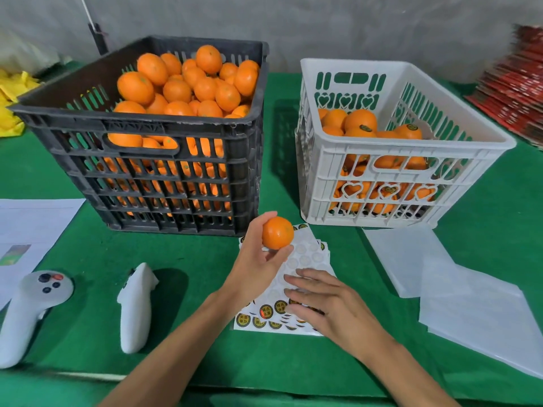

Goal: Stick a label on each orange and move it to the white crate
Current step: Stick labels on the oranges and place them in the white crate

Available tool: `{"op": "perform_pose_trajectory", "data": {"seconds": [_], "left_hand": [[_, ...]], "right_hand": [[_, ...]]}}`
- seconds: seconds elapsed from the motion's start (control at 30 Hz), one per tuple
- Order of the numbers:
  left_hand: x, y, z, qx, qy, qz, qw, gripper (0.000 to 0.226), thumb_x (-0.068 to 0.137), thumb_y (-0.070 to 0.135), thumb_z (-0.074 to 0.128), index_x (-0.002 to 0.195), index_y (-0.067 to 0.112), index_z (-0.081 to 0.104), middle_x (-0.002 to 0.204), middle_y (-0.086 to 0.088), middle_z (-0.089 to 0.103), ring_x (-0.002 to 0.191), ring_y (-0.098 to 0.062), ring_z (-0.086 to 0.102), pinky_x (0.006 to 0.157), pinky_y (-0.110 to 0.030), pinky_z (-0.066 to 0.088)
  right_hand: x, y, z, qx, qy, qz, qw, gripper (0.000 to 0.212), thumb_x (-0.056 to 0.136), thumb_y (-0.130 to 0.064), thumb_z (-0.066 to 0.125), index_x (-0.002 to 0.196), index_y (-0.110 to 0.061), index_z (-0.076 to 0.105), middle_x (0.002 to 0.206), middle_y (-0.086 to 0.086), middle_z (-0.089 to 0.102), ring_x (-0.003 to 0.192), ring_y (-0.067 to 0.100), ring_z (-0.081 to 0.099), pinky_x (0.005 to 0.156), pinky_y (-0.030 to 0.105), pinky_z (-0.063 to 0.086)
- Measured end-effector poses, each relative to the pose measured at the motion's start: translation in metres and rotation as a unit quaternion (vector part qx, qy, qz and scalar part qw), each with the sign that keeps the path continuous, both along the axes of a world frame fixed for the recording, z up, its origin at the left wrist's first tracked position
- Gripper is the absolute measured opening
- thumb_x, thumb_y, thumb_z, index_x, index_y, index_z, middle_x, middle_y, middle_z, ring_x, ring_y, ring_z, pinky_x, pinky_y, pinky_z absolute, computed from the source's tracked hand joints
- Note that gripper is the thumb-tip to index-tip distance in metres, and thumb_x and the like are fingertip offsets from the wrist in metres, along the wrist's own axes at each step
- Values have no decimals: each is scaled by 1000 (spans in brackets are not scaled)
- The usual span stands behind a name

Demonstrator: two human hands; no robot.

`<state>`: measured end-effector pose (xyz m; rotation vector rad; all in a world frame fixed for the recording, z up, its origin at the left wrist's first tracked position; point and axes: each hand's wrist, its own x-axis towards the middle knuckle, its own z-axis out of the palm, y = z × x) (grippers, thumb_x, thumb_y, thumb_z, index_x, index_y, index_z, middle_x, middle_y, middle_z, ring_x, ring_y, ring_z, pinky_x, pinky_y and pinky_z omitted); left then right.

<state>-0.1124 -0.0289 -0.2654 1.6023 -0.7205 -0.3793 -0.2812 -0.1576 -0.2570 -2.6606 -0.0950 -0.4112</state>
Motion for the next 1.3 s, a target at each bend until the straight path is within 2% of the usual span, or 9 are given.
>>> {"op": "perform_pose_trajectory", "data": {"seconds": [0.37,0.53,0.67,0.8,0.93,1.03,1.13,1.23,1.3], "left_hand": [[2,-2,-6,16,8,11,1000,67,93,32,78,141,53,37,138,6,47,107,-19,70,90,-32,62],[4,-2,-8,28,3,15,1000,68,92,39,77,142,55,35,137,7,49,106,-16,71,91,-37,62],[4,-2,-7,25,15,16,999,68,92,40,77,143,55,35,136,6,50,103,-16,72,91,-41,62],[4,-1,-3,6,13,11,1000,67,91,38,78,141,55,37,135,4,50,104,-13,71,88,-35,63],[-1,2,-1,-3,1,-1,1000,66,92,39,78,142,54,37,133,5,51,103,-14,72,82,-24,61],[-9,4,-4,28,-16,-12,999,66,93,41,76,142,57,33,135,8,52,106,-9,70,91,-27,59],[-13,5,-6,64,-44,-30,997,68,97,39,71,144,58,27,142,10,45,109,-3,67,96,-25,55],[-10,3,-3,60,-48,-36,996,67,99,35,69,144,58,26,141,10,44,109,2,66,88,-10,52],[-6,2,-2,47,-29,-23,998,66,99,35,70,145,56,27,136,9,49,108,-1,68,87,-9,51]], "right_hand": [[-1,2,-2,-61,-49,-2,997,25,99,-29,68,117,-15,77,131,-5,69,127,9,60,108,31,49],[-3,2,1,-62,-19,11,998,46,98,-52,62,121,-14,75,137,-5,65,134,7,54,114,26,42],[-2,-2,4,-41,-8,26,999,40,97,-47,64,122,-17,75,138,-7,64,134,7,54,113,28,43],[0,-3,0,-52,-24,33,998,33,101,-42,60,121,-20,75,135,-10,65,131,4,56,113,27,44],[4,-6,-6,-2,-34,25,999,28,101,-30,65,125,-17,73,134,-9,66,129,5,57,110,29,46],[6,-6,-6,41,-41,20,998,28,102,-26,64,127,-15,70,131,-10,64,125,6,55,104,29,48],[5,-7,-6,65,2,-1,998,43,100,-48,61,133,-21,67,145,-18,52,136,4,44,112,32,42],[5,-9,-8,35,46,-34,998,75,88,-79,51,149,-36,48,164,-25,21,153,-1,10,126,30,10],[7,-11,-6,30,70,-45,996,82,84,-86,48,151,-41,42,164,-28,15,152,-6,4,124,25,3]]}}
